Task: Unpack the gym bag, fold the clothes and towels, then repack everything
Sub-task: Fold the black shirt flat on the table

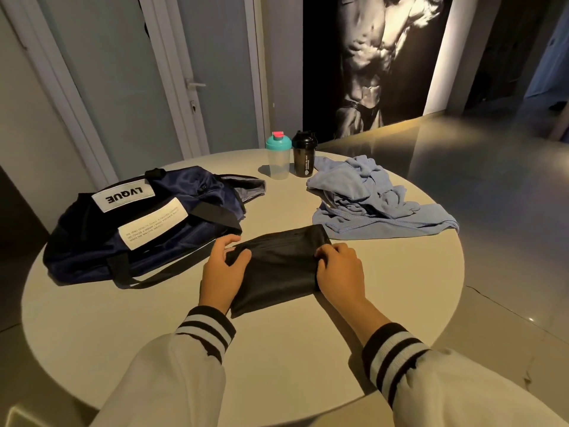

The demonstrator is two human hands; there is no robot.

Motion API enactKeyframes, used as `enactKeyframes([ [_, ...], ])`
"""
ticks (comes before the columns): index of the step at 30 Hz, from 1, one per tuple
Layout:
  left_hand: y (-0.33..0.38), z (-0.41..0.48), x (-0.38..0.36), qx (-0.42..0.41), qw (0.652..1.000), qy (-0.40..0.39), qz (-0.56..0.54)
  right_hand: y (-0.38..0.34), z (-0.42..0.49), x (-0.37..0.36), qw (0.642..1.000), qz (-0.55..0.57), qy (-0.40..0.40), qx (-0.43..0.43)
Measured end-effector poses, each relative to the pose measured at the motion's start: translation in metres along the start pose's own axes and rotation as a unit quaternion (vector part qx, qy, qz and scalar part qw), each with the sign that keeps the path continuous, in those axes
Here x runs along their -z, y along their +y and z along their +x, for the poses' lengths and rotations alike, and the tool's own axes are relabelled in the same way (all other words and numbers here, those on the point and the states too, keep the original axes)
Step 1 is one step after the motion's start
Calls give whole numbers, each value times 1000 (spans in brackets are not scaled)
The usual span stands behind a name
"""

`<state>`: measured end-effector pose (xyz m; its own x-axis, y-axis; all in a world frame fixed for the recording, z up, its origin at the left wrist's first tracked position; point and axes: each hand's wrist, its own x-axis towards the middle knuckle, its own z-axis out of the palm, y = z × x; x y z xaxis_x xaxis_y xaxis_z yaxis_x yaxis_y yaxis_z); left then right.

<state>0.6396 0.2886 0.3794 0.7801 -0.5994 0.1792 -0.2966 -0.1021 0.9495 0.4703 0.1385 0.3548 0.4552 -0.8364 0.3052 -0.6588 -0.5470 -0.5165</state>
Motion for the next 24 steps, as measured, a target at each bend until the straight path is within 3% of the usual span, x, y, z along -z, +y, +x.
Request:
enactKeyframes([
  [5,0,-20,12,3,996,-48,-80,2,-8,3,998,55,8,20],
  [8,1,-33,11,-37,996,-77,-25,2,-12,6,997,70,13,27],
  [12,3,-39,9,-81,992,-38,88,-2,-16,10,998,54,5,18],
  [16,-2,-40,9,-76,992,-1,97,-3,-23,13,999,40,1,6],
  [21,0,-50,4,-86,988,-55,113,-3,-32,16,1000,14,-9,-1],
  [24,-2,-51,2,-98,985,-43,139,-5,-35,16,1000,-2,-11,0],
])
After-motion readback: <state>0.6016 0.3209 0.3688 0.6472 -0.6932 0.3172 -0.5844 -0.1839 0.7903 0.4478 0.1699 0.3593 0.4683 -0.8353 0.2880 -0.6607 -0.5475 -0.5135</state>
